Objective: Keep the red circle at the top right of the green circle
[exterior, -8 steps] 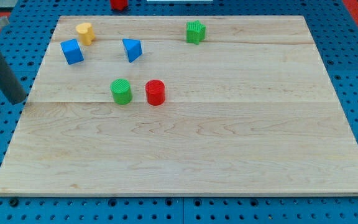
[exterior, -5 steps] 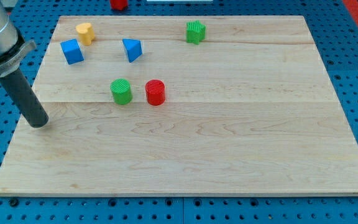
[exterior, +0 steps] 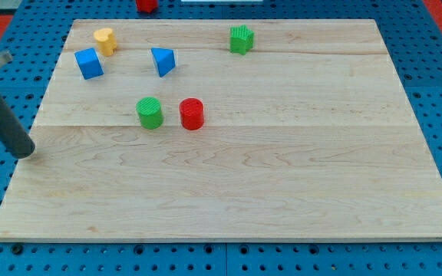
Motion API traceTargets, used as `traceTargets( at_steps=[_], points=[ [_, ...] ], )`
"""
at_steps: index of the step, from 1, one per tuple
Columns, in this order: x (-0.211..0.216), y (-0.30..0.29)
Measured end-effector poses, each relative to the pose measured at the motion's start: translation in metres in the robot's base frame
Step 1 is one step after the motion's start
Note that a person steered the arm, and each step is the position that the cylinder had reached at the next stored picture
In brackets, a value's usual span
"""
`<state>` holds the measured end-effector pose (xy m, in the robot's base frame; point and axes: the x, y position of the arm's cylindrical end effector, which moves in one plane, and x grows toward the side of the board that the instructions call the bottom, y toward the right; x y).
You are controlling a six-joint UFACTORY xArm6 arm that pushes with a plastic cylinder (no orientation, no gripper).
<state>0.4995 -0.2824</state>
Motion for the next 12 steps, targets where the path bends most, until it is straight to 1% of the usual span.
traceTargets(
  at_steps=[1,2,3,4,5,6,7,8,9,10,11,12],
  points=[
    [0.027,0.0],
    [0.03,0.001],
    [0.024,0.029],
    [0.006,0.048],
    [-0.011,0.082],
    [-0.011,0.145],
    [-0.038,0.185],
    [-0.033,0.235],
    [-0.042,0.261],
    [-0.098,0.25],
    [-0.13,0.244],
    [-0.148,0.219]
  ],
)
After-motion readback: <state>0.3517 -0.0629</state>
